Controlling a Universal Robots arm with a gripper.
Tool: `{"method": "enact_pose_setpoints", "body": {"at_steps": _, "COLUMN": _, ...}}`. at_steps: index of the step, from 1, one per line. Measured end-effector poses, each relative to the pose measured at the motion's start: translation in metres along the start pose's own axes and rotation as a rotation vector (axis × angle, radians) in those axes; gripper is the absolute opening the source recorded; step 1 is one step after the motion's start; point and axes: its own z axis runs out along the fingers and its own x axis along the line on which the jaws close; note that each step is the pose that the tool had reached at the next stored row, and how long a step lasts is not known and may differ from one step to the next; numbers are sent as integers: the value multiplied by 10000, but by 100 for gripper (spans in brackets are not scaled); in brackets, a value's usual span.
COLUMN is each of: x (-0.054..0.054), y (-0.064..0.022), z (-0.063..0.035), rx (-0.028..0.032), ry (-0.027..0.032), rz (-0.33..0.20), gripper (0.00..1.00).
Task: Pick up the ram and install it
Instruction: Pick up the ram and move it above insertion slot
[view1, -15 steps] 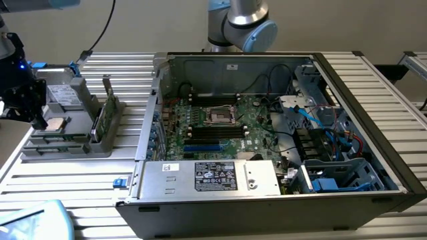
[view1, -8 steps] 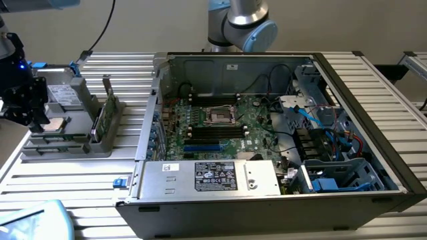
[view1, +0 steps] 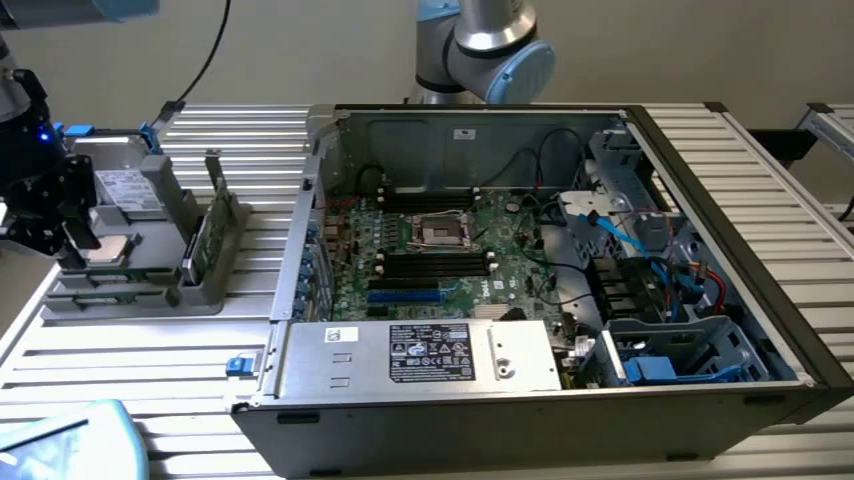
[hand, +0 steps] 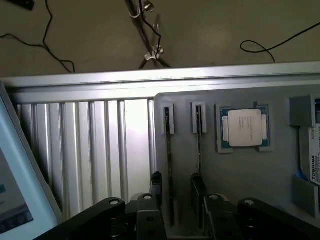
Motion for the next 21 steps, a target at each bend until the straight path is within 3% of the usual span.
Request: {"method": "enact_pose_setpoints", "body": {"at_steps": 21, "x": 61, "y": -19, "z": 328, "rx": 76, "ry": 46, "rz": -1003, "gripper": 36}}
